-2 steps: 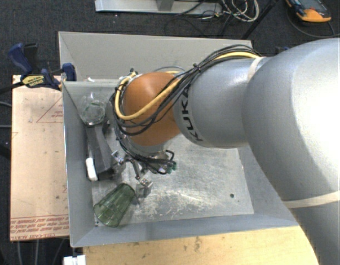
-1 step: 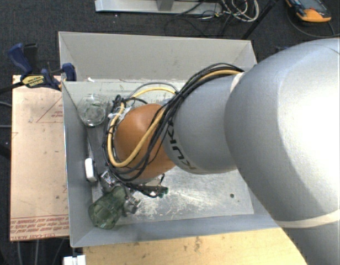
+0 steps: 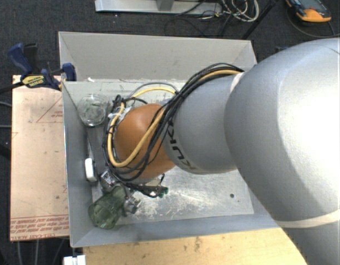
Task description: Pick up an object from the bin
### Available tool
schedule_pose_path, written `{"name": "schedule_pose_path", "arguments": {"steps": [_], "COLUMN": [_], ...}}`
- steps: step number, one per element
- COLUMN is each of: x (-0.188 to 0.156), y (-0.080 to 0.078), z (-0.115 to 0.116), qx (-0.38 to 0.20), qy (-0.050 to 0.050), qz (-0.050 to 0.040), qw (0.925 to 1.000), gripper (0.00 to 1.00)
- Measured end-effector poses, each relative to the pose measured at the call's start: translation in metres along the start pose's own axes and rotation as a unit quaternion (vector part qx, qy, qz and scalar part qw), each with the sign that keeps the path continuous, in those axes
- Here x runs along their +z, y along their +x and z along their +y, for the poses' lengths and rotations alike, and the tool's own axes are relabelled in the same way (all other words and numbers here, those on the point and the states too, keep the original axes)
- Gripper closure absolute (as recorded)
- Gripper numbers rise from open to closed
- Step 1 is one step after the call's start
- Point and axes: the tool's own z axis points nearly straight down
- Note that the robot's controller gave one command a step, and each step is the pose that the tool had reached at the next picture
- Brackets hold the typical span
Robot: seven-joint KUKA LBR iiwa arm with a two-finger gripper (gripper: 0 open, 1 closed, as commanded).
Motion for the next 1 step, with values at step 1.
{"name": "schedule_pose_path", "arguments": {"steps": [1], "x": [-0.1572], "y": [-0.0177], "z": [-0.0020], "qx": [-0.024], "qy": [-0.015], "qz": [0.0093], "qw": [0.9996], "gripper": [1.00]}}
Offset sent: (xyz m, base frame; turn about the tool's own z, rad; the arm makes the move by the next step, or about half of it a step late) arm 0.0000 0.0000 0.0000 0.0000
